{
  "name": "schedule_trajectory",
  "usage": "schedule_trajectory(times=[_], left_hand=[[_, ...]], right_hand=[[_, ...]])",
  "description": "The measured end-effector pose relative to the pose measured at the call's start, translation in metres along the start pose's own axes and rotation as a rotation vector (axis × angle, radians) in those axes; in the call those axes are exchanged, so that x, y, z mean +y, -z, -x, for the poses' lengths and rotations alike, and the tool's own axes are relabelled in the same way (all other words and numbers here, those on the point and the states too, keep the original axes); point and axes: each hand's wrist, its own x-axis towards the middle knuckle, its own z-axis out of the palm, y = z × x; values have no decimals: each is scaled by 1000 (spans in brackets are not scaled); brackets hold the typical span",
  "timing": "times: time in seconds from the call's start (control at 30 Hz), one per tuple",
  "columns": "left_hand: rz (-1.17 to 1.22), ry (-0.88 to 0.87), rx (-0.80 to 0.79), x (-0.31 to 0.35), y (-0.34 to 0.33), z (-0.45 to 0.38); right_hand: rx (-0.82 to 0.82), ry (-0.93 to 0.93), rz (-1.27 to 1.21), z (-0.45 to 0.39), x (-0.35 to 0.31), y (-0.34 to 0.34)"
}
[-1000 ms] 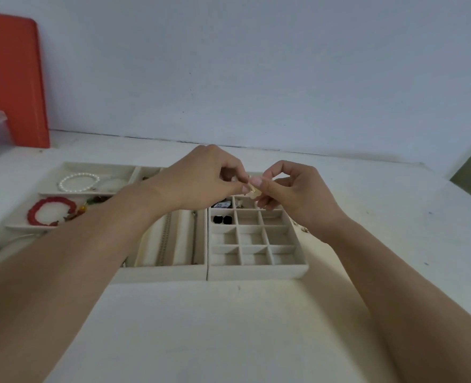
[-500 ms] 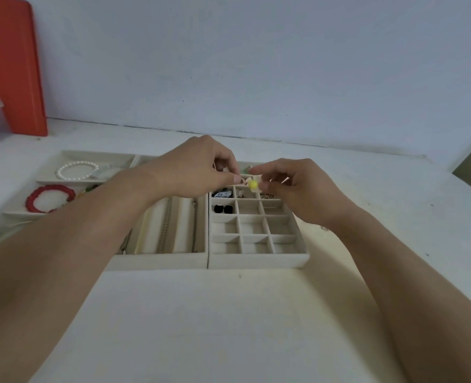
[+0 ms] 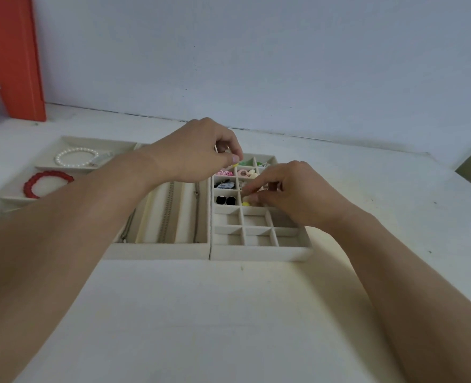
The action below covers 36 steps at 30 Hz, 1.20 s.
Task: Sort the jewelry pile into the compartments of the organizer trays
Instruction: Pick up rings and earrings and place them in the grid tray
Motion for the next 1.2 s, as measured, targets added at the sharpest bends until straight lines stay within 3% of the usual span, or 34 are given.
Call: schedule_trajectory(times=[0.13,0.53,1.07,1.2], left_hand=[[1,2,1,1,1,0],[-2,1,-11,1,-2,0],[2,-15,-3,0,-3,-1],[9,-11,-1,0,-4,-2]], right_hand=[[78,6,28,1,2,9],[24,-76,171,0,-1,1],[99,-151,94,-1,-3,5],[18,-98,50,0,-5,3]])
